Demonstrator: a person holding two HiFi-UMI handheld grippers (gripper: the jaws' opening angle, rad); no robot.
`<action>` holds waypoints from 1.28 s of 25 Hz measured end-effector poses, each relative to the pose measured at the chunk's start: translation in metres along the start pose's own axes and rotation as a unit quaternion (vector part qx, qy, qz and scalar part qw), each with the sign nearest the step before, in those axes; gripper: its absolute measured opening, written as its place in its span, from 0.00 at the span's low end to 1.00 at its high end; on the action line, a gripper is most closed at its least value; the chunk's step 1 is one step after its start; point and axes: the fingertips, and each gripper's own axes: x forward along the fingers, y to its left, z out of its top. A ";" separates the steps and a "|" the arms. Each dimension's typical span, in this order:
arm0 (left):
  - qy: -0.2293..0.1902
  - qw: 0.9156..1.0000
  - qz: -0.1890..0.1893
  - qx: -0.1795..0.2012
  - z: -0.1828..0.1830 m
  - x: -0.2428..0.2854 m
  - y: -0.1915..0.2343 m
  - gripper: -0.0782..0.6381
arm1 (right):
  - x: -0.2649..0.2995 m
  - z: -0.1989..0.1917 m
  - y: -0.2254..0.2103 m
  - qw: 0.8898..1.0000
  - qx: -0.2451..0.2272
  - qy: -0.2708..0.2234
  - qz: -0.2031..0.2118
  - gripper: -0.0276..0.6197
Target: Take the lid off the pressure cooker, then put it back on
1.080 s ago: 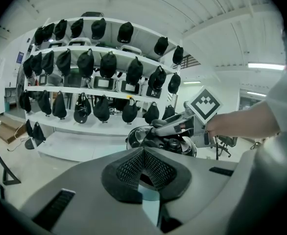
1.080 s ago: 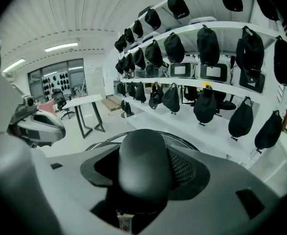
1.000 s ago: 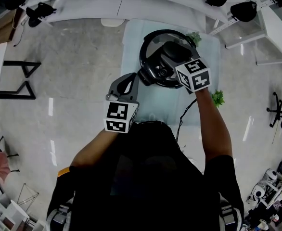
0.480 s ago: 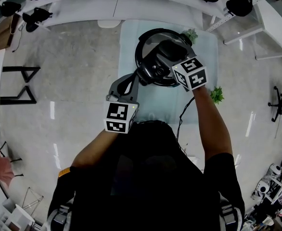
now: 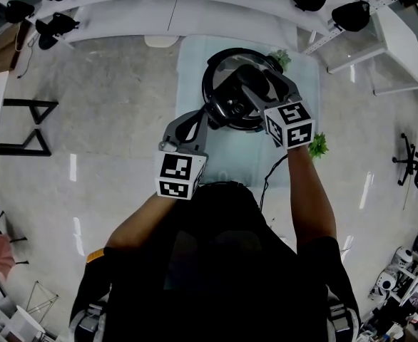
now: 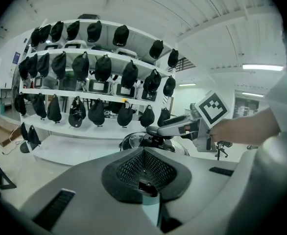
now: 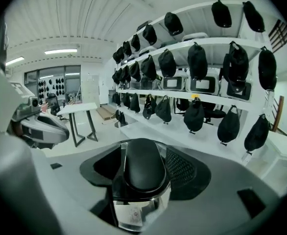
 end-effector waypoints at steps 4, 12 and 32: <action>-0.008 1.000 -0.010 0.009 0.002 -0.010 -0.003 0.12 | -0.025 0.012 0.010 0.999 0.024 -0.032 -0.028 0.47; -0.022 0.998 -0.041 0.030 0.000 -0.038 -0.013 0.12 | -0.066 0.003 0.065 0.995 0.071 -0.047 -0.061 0.32; -0.030 0.998 0.051 0.019 -0.031 -0.085 -0.130 0.12 | -0.165 -0.071 0.129 0.997 0.026 -0.049 0.062 0.31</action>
